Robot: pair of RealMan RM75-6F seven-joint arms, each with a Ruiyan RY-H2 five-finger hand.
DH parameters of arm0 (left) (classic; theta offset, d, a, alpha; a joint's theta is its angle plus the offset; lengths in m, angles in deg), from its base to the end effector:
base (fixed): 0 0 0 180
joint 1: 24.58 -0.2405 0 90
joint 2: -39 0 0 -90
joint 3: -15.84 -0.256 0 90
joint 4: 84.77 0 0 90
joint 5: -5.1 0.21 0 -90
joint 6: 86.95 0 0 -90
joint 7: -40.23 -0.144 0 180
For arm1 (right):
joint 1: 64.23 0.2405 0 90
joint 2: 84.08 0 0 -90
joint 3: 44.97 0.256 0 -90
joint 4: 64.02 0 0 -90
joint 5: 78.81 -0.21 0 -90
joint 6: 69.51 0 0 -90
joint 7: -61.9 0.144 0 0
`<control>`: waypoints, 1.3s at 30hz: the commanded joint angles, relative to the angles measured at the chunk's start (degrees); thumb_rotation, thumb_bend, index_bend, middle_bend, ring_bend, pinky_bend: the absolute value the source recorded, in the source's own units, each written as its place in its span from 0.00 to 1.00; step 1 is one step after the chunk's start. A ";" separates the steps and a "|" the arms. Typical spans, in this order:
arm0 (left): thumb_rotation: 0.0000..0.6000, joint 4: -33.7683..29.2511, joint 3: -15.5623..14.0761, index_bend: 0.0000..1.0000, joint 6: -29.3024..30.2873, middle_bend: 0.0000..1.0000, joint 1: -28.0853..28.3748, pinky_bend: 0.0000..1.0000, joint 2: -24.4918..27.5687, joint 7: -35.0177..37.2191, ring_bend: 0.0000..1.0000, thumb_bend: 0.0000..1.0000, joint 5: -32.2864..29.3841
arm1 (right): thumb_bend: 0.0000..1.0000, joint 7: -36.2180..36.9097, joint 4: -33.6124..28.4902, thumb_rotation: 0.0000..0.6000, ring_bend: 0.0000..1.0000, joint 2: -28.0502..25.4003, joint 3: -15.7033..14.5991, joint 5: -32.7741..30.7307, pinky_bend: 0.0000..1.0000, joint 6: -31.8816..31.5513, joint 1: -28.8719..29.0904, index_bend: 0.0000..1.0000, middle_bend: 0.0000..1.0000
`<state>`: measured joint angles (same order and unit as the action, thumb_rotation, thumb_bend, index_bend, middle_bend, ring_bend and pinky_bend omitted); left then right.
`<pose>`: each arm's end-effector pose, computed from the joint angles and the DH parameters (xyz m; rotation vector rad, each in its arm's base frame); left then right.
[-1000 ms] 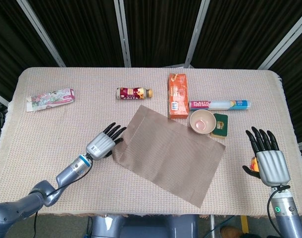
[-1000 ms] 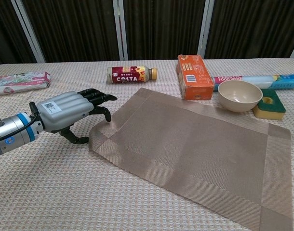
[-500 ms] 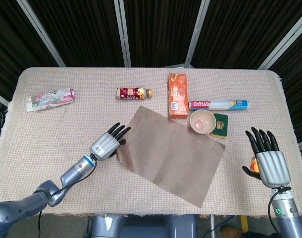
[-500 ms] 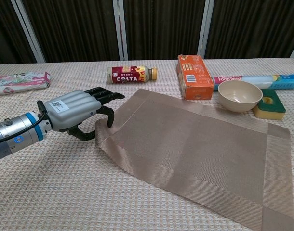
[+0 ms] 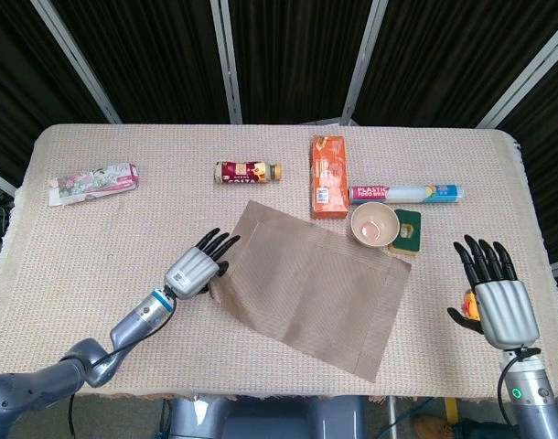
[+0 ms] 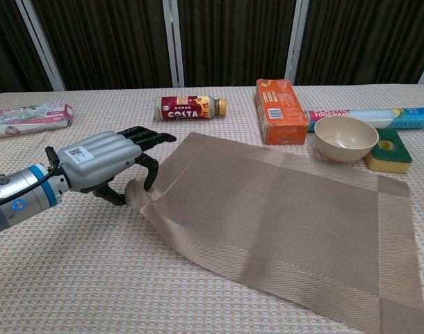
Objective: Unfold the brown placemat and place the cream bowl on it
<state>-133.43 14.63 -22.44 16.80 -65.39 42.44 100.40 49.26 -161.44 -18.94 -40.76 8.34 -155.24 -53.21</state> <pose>-0.1874 0.3316 -0.0736 -2.1276 -0.5352 -1.0183 -0.2646 -0.2137 0.1498 1.4784 -0.7103 0.9377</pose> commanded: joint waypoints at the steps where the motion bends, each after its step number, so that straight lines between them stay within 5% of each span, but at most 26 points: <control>1: 1.00 -5.21 -0.87 0.76 0.33 0.00 -1.44 0.00 2.82 -2.70 0.00 0.50 -0.47 | 0.00 0.07 -0.01 1.00 0.00 -0.07 0.10 0.05 0.00 -0.02 -0.04 0.00 0.00; 19: 1.00 -40.82 -6.07 0.76 -4.07 0.00 -9.45 0.00 19.66 -28.81 0.00 0.50 -10.74 | 0.00 0.21 -0.68 1.00 0.00 -0.49 0.40 1.40 0.00 -0.83 -0.69 0.00 0.00; 30: 1.00 -47.94 -10.27 0.76 -3.02 0.00 -13.01 0.00 22.87 -34.89 0.00 0.50 -10.46 | 0.00 0.47 -1.02 1.00 0.00 -0.91 0.48 2.38 0.00 -1.50 -1.19 0.00 0.00; 39: 1.00 -48.13 -10.64 0.76 -1.86 0.00 -14.76 0.00 23.98 -35.31 0.00 0.50 -10.18 | 0.00 0.65 -1.25 1.00 0.00 -1.10 0.55 2.88 0.00 -1.77 -1.47 0.00 0.00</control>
<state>-181.59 3.99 -24.35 2.09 -41.46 7.11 90.21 49.93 -162.69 -20.04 -40.20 11.21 -157.02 -54.68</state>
